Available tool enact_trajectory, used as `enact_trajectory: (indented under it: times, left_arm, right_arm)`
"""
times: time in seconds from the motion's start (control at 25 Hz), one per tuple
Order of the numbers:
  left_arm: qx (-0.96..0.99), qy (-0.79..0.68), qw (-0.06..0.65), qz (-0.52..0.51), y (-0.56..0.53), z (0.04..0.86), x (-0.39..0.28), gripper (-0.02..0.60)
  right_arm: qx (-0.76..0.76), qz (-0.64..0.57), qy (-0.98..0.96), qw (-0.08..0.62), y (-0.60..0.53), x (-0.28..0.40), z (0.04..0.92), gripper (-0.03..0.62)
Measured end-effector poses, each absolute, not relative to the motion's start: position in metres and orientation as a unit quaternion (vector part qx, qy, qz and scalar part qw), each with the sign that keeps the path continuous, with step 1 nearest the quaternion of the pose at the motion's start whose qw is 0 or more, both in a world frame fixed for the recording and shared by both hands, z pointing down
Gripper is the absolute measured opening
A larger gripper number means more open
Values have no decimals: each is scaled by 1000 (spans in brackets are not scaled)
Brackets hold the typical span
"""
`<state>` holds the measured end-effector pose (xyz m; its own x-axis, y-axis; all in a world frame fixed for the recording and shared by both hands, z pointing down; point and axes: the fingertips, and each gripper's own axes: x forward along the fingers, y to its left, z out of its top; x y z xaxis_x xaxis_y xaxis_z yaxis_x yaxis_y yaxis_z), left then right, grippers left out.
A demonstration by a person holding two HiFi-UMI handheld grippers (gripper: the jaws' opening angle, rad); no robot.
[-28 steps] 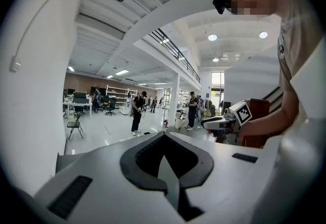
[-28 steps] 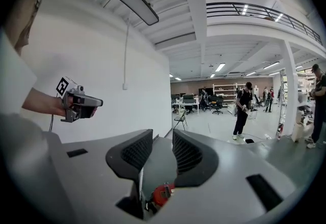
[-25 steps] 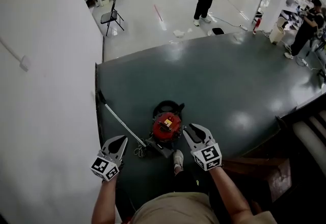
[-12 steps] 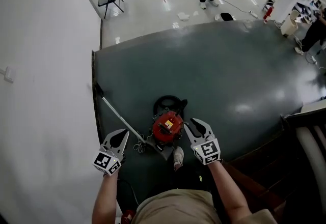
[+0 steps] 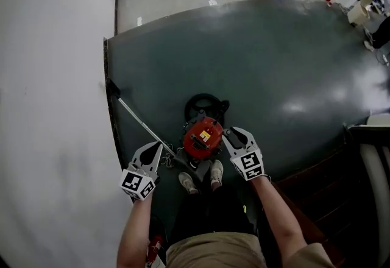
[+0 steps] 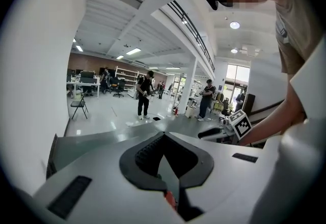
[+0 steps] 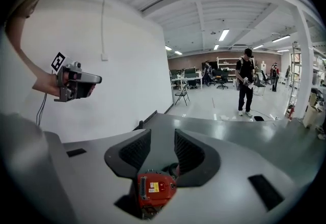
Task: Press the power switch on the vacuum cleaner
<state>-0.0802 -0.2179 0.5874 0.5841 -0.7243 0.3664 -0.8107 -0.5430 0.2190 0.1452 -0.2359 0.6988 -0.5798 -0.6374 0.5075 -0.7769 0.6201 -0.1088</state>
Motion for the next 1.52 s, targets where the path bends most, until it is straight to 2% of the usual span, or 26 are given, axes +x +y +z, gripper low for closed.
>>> enact_trajectory:
  times: [0.32,1.0,1.24,1.52]
  left_arm:
    - [870,-424,222,121,-238,687,-81,5]
    - [864,-385,263,189,-244,884,-52,25]
    - [857,-379,288,197,-238,925,-57,25]
    - [853,-371,310,195,-238,952,-49,25]
  right_arm:
    - [377,173,-871,265,-252,117,814,183]
    - [326,168,-817,445,-247,93,1101,189]
    - [323,175,-800,475,-249,87,1149,189]
    - [332,198,-795,468,-257,79,1168,189]
